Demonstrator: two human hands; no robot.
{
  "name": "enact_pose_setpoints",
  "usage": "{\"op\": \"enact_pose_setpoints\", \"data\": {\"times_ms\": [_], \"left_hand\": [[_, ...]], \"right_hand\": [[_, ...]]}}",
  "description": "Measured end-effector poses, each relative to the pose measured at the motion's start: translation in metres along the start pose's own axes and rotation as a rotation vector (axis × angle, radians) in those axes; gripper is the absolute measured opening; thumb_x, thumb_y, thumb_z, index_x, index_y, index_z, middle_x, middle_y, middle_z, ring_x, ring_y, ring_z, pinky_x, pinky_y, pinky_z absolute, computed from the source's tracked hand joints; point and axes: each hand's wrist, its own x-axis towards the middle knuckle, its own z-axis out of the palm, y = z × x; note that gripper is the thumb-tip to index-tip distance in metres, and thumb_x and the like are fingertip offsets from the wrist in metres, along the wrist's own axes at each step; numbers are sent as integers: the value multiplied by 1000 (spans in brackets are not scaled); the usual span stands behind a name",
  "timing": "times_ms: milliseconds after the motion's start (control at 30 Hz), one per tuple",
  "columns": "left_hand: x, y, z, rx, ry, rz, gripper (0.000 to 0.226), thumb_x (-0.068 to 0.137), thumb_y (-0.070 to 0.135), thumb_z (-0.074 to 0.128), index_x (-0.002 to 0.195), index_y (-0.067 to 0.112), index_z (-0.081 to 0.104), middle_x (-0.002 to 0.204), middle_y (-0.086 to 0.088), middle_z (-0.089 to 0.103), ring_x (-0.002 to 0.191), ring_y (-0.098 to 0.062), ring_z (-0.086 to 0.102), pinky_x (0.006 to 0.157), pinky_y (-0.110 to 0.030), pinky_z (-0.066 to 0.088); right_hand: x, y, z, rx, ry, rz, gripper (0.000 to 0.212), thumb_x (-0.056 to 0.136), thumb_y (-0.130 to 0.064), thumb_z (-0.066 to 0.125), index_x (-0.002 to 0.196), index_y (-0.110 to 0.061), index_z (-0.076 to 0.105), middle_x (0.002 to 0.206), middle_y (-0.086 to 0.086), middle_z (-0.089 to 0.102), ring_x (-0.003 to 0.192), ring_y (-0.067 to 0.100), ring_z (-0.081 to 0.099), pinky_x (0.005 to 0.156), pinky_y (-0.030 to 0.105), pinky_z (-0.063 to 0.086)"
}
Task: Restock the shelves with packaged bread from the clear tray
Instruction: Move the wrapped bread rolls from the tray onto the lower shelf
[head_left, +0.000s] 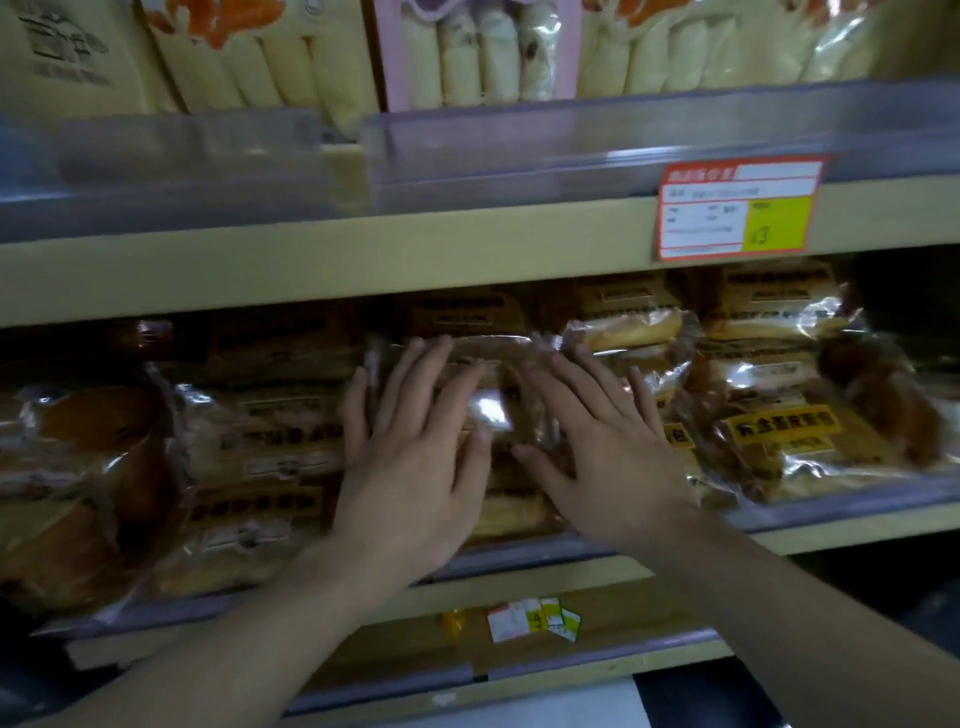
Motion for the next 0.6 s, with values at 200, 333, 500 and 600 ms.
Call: {"op": "enact_pose_setpoints", "data": {"times_ms": [200,333,500,600], "left_hand": [[-3,100,51,-178,-111,215,48,95,38,35,140,21,40,151,1,31,143,-13,13,114,-47,0],[-14,167,88,-249,-191,364,49,94,38,37,140,20,39,151,0,31,142,-13,13,113,-42,-4],[-41,238,137,-309,-294,515,49,94,38,35,140,20,37,152,-1,31,142,-14,13,112,-41,-6],[-64,266,170,-296,-385,635,50,93,38,35,139,19,41,150,-3,35,141,-16,16,110,-40,-6]], "right_hand": [[-88,72,-33,-89,50,203,59,87,-43,47,142,-30,29,151,-5,33,143,13,14,116,45,8],[-161,111,-51,-180,76,360,60,90,-40,55,143,-28,31,151,-6,32,142,14,14,115,43,8],[-253,148,-63,-248,114,543,55,89,-41,53,139,-23,41,149,-3,38,140,17,25,115,42,13],[-309,164,-61,-273,115,695,51,87,-43,51,134,-23,47,142,-2,46,134,19,34,110,39,20]]}}
